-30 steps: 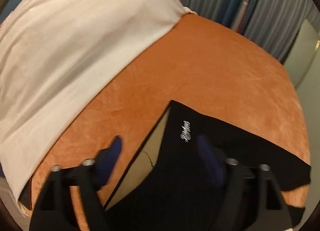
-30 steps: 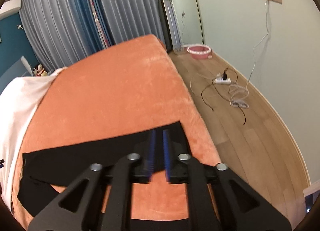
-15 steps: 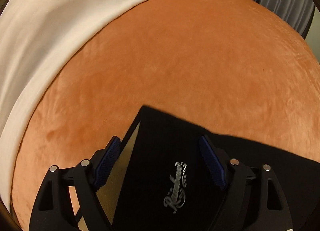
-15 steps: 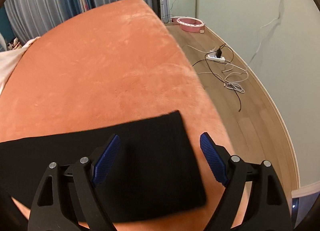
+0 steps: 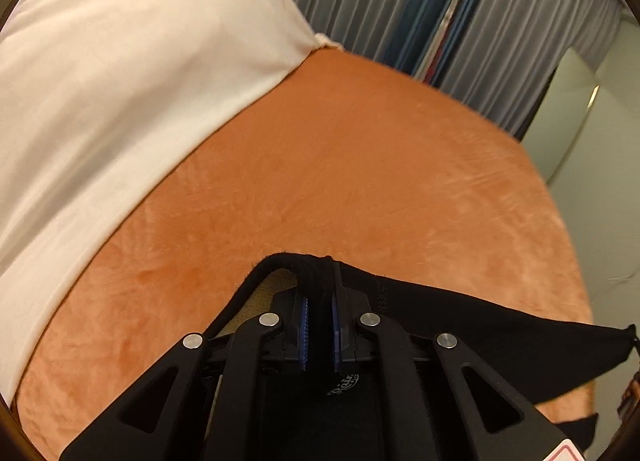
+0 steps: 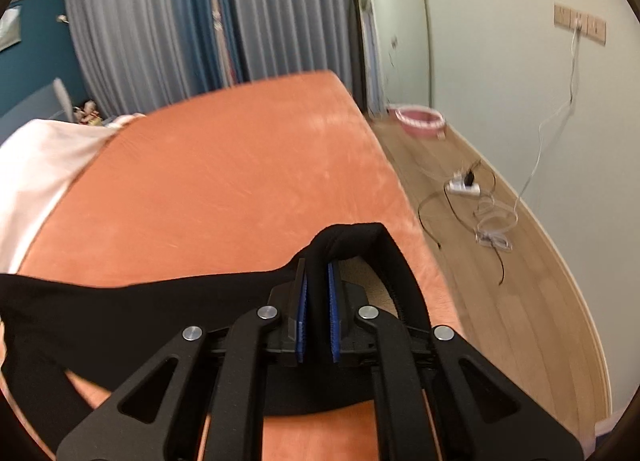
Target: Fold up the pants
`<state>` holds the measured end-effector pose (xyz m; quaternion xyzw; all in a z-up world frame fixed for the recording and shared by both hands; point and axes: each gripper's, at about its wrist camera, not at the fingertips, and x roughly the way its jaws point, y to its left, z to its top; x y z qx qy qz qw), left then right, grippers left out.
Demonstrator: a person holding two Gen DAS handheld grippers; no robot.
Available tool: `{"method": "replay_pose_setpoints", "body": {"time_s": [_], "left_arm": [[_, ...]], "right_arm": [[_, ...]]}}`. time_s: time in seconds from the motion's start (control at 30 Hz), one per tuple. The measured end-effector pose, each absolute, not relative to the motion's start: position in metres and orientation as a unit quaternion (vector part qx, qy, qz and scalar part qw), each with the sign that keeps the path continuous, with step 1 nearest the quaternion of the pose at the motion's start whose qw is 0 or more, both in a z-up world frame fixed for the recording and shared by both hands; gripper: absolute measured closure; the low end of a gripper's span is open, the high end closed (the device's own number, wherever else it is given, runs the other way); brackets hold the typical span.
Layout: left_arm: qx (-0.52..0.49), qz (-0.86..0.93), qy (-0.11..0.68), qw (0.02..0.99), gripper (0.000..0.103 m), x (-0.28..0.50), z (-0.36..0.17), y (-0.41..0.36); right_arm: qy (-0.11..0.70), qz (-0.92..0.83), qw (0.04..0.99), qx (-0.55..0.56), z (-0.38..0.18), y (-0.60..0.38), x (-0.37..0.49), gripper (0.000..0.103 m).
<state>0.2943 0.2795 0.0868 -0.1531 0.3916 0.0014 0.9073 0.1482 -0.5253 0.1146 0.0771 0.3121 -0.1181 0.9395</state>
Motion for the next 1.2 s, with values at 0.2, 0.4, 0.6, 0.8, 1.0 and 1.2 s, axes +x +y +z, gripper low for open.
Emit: {"method": "replay_pose_setpoints", "body": {"time_s": [0.2,0.4,0.6,0.8,1.0,1.2], "left_arm": [[-0.152,-0.034,0.352,0.923,0.096,0.203,0.13,0.288],[-0.135,-0.044,0.364,0.921,0.095,0.122,0.121,0.303],[-0.133,-0.018,0.42,0.898,0.094,0.079,0.055,0.322],[-0.133,0.015,0.477,0.868,0.093,0.068,-0.022,0.329],[-0.136,0.026,0.474,0.869,0.071,0.051,-0.047,0.331],[-0.123,0.04,0.459,0.879,0.056,0.015,-0.023,0.347]], "right_arm": [[0.277,-0.086,0.955,0.06,0.147,-0.508,0.074,0.096],[0.266,-0.052,0.962,0.042,0.137,-0.499,-0.012,0.096],[0.324,-0.043,0.944,0.047,0.077,-0.502,-0.063,0.095],[0.395,-0.054,0.914,0.072,-0.001,-0.514,-0.087,0.095],[0.398,-0.046,0.906,0.136,-0.021,-0.525,-0.117,0.073],[0.351,-0.036,0.911,0.211,-0.001,-0.549,-0.17,0.046]]}}
